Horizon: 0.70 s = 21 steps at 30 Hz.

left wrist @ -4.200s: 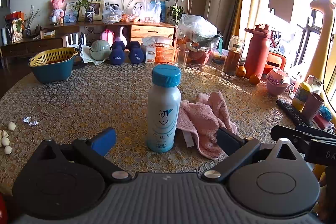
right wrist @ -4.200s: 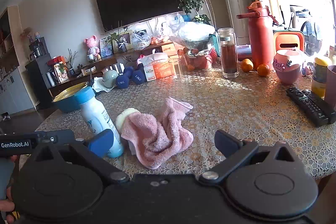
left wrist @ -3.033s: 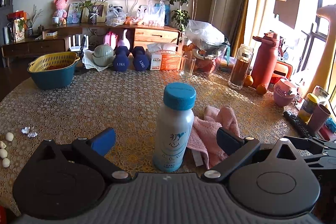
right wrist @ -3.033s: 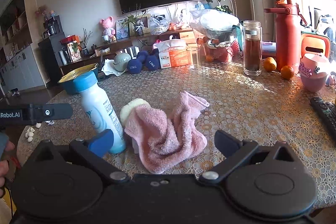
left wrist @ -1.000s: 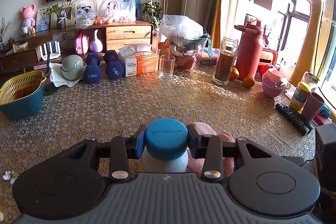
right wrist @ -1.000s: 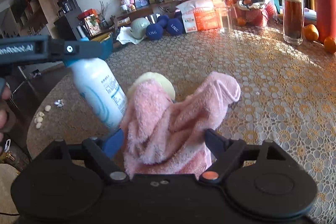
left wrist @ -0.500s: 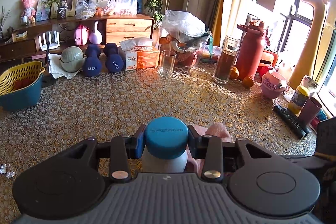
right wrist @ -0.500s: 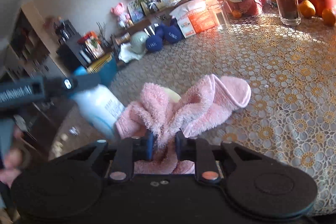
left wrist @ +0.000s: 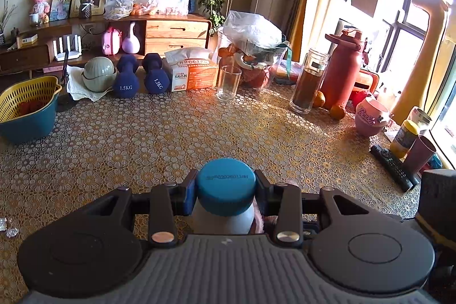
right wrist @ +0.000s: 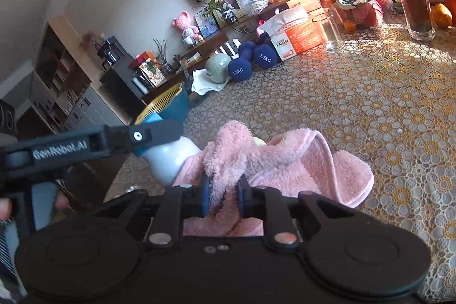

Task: Clean container
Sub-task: 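Lift the bottle with the left gripper while the right gripper lifts the towel toward it, then rub the bottle body against the towel held in the right gripper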

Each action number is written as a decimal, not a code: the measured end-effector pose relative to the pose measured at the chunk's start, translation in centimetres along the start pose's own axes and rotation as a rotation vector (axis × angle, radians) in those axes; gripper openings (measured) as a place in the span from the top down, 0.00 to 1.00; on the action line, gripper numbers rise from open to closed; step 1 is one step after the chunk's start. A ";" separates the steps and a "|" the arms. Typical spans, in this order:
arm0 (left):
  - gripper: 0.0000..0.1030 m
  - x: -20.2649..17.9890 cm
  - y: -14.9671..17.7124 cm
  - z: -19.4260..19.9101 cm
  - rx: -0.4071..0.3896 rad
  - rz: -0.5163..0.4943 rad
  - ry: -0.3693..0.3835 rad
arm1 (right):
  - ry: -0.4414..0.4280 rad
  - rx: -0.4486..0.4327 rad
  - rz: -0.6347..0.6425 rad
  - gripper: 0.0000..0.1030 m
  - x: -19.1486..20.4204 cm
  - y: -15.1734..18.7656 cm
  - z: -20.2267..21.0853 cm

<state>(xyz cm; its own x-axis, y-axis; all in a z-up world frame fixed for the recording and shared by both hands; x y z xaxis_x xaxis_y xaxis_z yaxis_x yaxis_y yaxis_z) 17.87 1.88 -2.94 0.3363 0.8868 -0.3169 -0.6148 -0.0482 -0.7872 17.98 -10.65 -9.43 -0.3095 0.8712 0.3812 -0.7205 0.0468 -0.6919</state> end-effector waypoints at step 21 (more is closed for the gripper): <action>0.32 -3.3 -1.0 0.6 0.157 -0.489 0.070 | 0.160 0.048 0.410 0.83 0.1 4.7 -1.9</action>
<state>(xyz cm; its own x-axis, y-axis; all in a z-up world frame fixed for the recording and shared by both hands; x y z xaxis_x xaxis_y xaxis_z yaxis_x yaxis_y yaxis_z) 16.94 -0.77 -0.83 0.6552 0.7549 0.0295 -0.4714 0.4390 -0.7649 15.71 -9.43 -13.78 -0.4789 0.8776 -0.0216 -0.5873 -0.3385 -0.7352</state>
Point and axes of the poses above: each gripper's, at about its wrist camera, not at the fingertips, and z roughly against the way its jaws point, x to its left, y to its underside, the point moved 8 cm from there along -z, roughly the way its jaws point, and after that the axes turned 15 degrees about y, right-handed, at the moved point
